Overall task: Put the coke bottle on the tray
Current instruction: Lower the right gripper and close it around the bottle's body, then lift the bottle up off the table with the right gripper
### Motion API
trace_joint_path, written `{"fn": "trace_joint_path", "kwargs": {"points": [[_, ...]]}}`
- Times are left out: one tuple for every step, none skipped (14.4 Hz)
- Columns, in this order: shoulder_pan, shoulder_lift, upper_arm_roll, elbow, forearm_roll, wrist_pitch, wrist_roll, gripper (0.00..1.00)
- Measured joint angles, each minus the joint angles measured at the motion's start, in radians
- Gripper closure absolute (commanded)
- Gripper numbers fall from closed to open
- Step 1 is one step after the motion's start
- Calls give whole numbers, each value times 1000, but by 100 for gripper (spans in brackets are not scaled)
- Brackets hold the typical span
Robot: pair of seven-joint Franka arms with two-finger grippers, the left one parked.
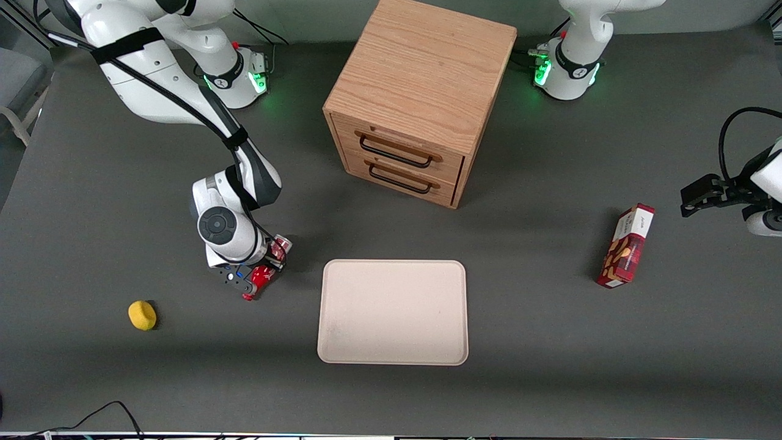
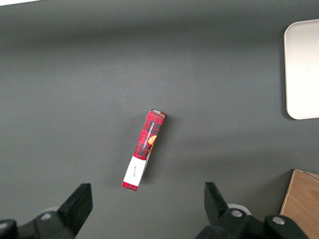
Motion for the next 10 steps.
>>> {"fn": "trace_joint_path", "kwargs": {"points": [[0, 0, 0, 0, 0, 0, 0, 100], [0, 0, 0, 0, 0, 0, 0, 100], [0, 0, 0, 0, 0, 0, 0, 100], [0, -1, 0, 1, 0, -1, 0, 100], [-1, -6, -1, 1, -1, -11, 0, 100], [-4, -21, -2, 1, -2, -38, 0, 100], [-8, -47, -2, 1, -3, -83, -4, 100], [-13, -83, -2, 1, -3, -139, -12, 100], [-19, -127, 0, 2, -1, -196, -29, 100], [-26, -177, 2, 3, 12, -255, -61, 100]]}}
